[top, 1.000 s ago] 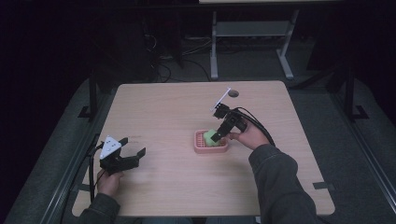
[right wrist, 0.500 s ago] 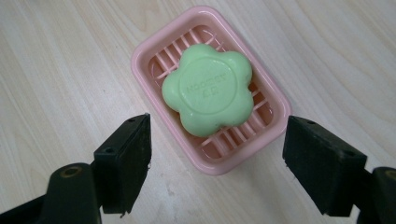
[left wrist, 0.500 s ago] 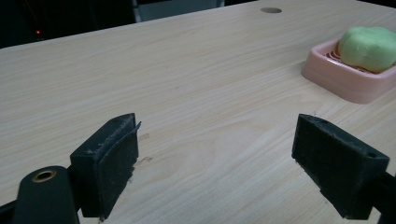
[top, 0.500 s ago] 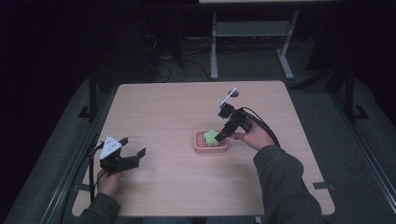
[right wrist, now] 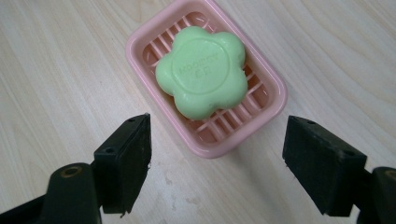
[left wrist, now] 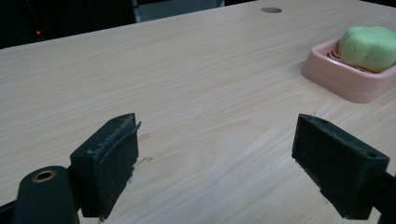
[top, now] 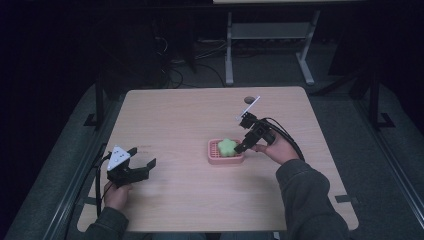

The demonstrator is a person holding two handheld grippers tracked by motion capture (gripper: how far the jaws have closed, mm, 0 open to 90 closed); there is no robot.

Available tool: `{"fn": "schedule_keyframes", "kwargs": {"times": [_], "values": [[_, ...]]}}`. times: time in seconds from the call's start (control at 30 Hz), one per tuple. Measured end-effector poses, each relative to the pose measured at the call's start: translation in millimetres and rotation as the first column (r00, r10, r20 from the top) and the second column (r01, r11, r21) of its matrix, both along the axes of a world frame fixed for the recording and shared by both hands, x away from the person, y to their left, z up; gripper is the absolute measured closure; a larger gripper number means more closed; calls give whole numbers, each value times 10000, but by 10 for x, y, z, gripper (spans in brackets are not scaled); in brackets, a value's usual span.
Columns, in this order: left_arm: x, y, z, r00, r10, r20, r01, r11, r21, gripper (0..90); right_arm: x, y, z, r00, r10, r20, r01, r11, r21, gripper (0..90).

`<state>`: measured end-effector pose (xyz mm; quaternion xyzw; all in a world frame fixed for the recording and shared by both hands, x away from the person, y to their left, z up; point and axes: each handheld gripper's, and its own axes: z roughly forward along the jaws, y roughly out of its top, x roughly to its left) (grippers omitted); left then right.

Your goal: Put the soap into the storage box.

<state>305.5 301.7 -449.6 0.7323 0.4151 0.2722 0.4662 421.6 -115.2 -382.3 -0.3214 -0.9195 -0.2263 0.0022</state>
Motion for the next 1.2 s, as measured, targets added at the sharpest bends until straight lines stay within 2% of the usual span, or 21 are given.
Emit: {"fn": "schedule_keyframes", "kwargs": {"times": [0.53, 0.87, 1.07, 1.2], "values": [[1, -6, -4, 10000, -35, -8, 35, 10000, 71, 142, -89, -248, -4, 9993, -357, -51, 358, 9993, 79, 234], [2, -9, -7, 10000, -30, -4, 30, 10000, 66, 143, -147, -330, -8, 9991, -406, -75, 406, 9992, 48, 234], [1, -11, -7, 10000, -38, -23, 38, 10000, 70, 143, -185, -392, -61, 9987, -484, -164, 485, 9988, 34, 234], [2, -14, -10, 10000, -36, -27, 37, 10000, 54, 142, -217, -428, -127, 9983, -507, -296, 502, 9986, -182, 234]]}}
